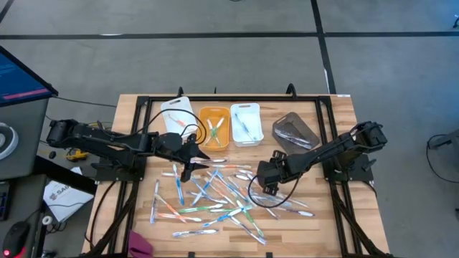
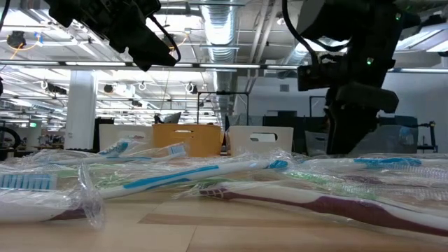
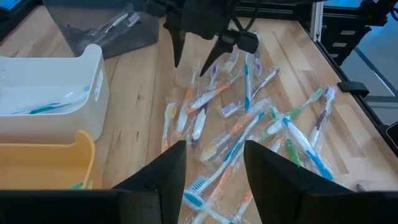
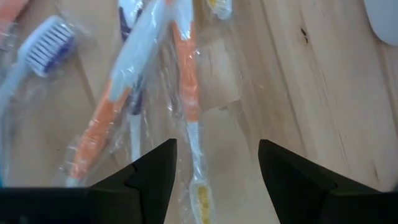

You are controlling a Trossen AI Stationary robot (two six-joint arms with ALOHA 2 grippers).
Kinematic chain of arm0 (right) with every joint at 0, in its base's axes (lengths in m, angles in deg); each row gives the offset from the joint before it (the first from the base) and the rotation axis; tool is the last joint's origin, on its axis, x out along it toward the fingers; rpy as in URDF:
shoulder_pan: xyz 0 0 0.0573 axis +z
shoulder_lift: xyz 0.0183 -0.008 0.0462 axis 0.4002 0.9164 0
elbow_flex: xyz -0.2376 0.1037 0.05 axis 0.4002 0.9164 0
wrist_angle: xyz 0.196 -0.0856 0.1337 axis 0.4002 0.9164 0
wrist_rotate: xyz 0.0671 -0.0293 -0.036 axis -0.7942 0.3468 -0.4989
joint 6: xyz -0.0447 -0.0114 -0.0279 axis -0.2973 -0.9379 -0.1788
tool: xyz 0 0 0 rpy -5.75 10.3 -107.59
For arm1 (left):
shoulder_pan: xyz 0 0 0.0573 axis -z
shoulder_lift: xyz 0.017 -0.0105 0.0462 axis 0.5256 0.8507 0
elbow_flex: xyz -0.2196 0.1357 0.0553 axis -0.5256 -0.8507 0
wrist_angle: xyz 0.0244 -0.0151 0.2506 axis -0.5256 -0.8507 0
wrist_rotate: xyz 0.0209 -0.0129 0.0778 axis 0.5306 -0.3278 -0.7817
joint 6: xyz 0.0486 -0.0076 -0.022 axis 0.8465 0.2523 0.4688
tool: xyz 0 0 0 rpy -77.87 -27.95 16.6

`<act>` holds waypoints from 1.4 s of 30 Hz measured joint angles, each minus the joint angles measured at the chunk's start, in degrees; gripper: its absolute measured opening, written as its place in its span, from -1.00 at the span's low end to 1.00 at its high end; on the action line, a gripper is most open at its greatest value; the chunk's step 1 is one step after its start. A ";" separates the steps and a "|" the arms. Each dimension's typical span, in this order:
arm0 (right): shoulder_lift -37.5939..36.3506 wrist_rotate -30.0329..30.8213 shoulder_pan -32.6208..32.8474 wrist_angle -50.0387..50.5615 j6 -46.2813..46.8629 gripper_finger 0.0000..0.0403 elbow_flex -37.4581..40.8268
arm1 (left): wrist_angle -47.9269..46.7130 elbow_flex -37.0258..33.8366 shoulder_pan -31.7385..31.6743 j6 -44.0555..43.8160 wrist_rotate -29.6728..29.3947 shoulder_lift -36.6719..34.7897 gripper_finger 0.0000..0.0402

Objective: Pick & Place Toothbrushes
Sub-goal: Put the white orange toothbrush into the left white bin

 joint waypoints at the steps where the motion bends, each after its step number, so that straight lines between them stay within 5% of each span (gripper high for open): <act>1: 0.00 0.00 0.04 -0.28 0.00 0.10 0.00 | 0.02 0.00 0.00 0.00 0.00 0.00 -0.23; 29: 0.00 -0.90 -0.07 -2.81 -0.02 0.10 0.00 | -0.02 0.00 0.00 -0.02 -0.02 0.00 -0.23; 42: 8.41 -0.31 -0.29 -5.45 -1.74 0.09 -0.82 | -0.03 0.00 0.00 -0.02 0.00 0.02 -0.23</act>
